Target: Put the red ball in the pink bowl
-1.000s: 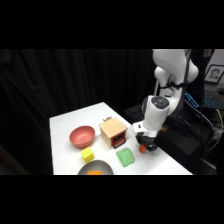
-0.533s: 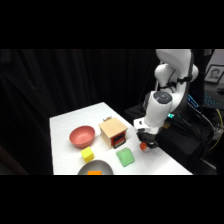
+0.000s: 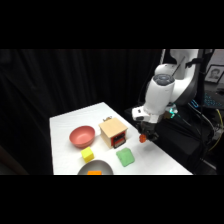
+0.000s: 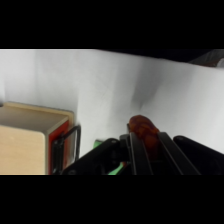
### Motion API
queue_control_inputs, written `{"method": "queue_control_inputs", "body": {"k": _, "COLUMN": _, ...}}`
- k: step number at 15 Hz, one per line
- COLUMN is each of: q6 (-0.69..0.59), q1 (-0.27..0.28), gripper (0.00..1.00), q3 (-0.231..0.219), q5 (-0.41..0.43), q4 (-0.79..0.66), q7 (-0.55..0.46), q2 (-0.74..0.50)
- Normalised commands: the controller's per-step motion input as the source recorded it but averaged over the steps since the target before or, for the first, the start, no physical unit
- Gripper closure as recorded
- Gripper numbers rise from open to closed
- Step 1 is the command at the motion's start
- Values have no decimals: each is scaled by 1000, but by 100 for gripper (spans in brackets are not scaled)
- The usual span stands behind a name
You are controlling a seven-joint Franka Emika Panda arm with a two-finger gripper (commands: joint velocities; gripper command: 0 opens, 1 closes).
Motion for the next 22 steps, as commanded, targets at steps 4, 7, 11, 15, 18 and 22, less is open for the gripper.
{"method": "queue_control_inputs", "body": {"k": 4, "q6": -373, "q1": -113, "gripper": 97, "q3": 59, "q5": 187, "q4": 38, "q7": -277, "q2": -363}}
{"method": "queue_control_inputs", "body": {"k": 7, "q6": -317, "q1": -117, "gripper": 97, "q3": 46, "q5": 128, "q4": 104, "q7": -230, "q2": -246}}
{"method": "queue_control_inputs", "body": {"k": 11, "q6": -244, "q1": -149, "gripper": 97, "q3": -1, "q5": 43, "q4": 237, "q7": -156, "q2": -51}}
{"method": "queue_control_inputs", "body": {"k": 15, "q6": -195, "q1": -172, "gripper": 97, "q3": -80, "q5": 34, "q4": 417, "q7": -140, "q2": 178}}
{"method": "queue_control_inputs", "body": {"k": 18, "q6": -228, "q1": -136, "gripper": 97, "q3": -96, "q5": 36, "q4": 508, "q7": -149, "q2": 253}}
{"method": "queue_control_inputs", "body": {"k": 22, "q6": -245, "q1": -97, "gripper": 97, "q3": -94, "q5": 44, "q4": 577, "q7": -181, "q2": 332}}
